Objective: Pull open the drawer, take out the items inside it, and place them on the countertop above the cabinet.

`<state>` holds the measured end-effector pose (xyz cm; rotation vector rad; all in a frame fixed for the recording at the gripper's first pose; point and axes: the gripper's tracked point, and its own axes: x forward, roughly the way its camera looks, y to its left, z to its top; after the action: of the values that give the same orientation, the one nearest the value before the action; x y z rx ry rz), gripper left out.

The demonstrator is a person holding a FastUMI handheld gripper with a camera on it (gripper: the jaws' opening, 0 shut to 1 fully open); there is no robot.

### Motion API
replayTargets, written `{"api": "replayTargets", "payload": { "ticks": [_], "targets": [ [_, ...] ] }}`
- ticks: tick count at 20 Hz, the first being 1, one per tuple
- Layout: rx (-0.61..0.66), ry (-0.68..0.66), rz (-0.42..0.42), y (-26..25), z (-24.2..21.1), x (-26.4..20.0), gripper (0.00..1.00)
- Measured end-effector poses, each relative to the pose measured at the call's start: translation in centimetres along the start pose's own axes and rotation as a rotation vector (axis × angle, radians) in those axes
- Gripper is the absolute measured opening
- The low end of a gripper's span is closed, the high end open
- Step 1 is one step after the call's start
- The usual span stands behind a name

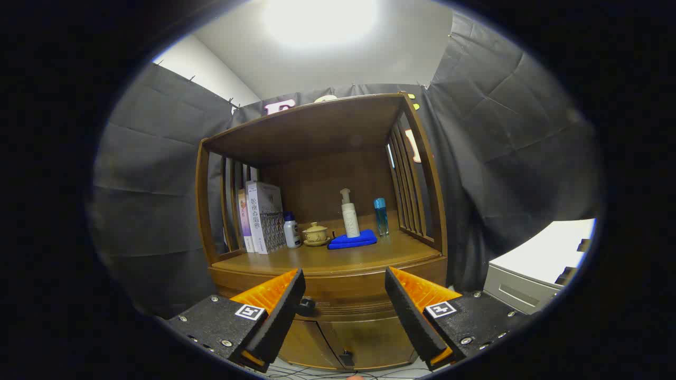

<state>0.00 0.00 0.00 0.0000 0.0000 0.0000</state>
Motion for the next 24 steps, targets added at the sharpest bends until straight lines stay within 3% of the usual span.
{"api": "replayTargets", "payload": {
  "ticks": [8, 11, 24],
  "targets": [
    [0.024, 0.011, 0.020, 0.3, -1.0, 1.0, 0.95],
    [-0.019, 0.036, 0.015, 0.2, -1.9, 1.8, 0.95],
    [-0.016, 0.072, 0.080, 4.5, -3.8, 6.1, 0.95]
  ]
}}
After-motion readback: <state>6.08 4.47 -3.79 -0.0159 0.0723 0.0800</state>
